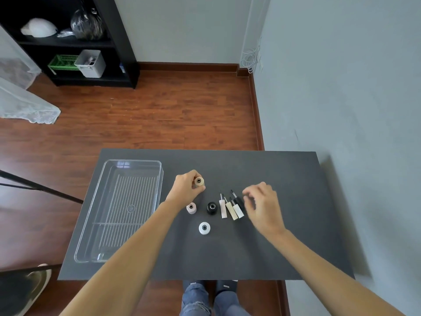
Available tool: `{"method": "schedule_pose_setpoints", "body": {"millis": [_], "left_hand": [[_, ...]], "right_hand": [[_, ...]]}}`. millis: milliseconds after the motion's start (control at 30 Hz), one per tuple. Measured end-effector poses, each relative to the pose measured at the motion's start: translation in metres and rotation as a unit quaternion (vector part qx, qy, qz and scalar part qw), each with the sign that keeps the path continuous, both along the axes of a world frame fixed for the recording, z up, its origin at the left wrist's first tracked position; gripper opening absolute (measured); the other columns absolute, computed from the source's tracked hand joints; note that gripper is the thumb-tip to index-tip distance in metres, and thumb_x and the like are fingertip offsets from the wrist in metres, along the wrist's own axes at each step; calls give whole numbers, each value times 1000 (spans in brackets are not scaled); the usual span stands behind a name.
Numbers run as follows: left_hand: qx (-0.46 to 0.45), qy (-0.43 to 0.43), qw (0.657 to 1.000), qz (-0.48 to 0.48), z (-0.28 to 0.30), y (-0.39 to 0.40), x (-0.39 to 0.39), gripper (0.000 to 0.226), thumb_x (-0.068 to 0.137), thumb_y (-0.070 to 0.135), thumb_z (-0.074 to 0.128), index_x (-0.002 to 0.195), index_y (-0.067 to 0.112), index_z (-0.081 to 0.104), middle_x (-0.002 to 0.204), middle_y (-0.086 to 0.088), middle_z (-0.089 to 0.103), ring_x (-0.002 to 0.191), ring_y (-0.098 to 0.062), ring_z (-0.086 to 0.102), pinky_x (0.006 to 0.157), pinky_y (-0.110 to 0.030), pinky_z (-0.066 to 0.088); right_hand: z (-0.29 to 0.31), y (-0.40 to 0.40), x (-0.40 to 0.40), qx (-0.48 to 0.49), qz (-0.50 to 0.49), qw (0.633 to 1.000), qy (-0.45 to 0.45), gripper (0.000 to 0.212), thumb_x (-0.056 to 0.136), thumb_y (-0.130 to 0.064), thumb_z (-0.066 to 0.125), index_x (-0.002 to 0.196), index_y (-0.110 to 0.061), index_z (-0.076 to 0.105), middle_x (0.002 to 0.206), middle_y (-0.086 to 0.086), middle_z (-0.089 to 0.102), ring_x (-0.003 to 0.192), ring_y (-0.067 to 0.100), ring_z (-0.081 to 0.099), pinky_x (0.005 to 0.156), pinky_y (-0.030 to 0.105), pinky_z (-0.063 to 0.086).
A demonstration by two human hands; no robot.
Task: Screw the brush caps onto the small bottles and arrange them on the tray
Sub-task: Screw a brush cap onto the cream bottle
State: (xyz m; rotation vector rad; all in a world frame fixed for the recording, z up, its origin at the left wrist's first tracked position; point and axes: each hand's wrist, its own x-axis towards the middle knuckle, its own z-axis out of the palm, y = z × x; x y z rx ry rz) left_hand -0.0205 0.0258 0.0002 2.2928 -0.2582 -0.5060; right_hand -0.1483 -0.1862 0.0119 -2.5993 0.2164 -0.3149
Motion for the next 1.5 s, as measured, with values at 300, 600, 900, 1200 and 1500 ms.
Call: {"method": "schedule_pose_setpoints", "body": {"millis": [300, 600, 900, 1200, 1500], "left_hand": [[-33, -28, 999, -1, 15, 8, -12, 13, 80, 12, 73, 90, 11, 65, 83, -2, 72, 75, -20, 69, 77, -27, 54], [-44, -37, 998, -7, 25, 12, -10, 13, 79, 11, 73, 90, 12, 66, 80, 4, 70, 74, -14, 68, 75, -23, 53], [-122, -62, 991, 1, 80, -1, 5, 12, 82, 18, 77, 90, 20, 69, 81, 17, 69, 72, 10, 62, 69, -1, 43], [-254, -117, 959, 39, 211, -46, 37, 18, 77, 47, 77, 90, 34, 75, 79, 13, 73, 68, 6, 59, 48, -9, 44], [-269, -233, 932, 66, 301, -71, 40, 25, 68, 46, 84, 80, 25, 76, 69, 6, 75, 56, 1, 57, 59, -13, 46]], "right_hand": [[-44, 43, 3, -125, -36, 958, 256, 20, 93, -34, 54, 103, -18, 63, 104, -1, 66, 95, 23, 62, 78, 31, 39], [-39, 48, 6, -163, -44, 942, 290, 13, 93, -29, 54, 85, -19, 56, 98, 1, 68, 88, 23, 65, 68, 28, 31], [47, 22, 13, 171, -118, 969, 137, 17, 90, -20, 60, 77, -11, 54, 74, 4, 62, 86, 29, 60, 69, 37, 52], [244, -25, 65, 334, -41, 926, -169, 6, 80, -16, 76, 76, -18, 72, 60, -11, 67, 52, 6, 54, 54, 17, 44], [371, -12, 107, 379, 111, 870, -297, 16, 91, -10, 65, 82, -21, 71, 78, 6, 75, 78, 22, 73, 75, 30, 60]]}}
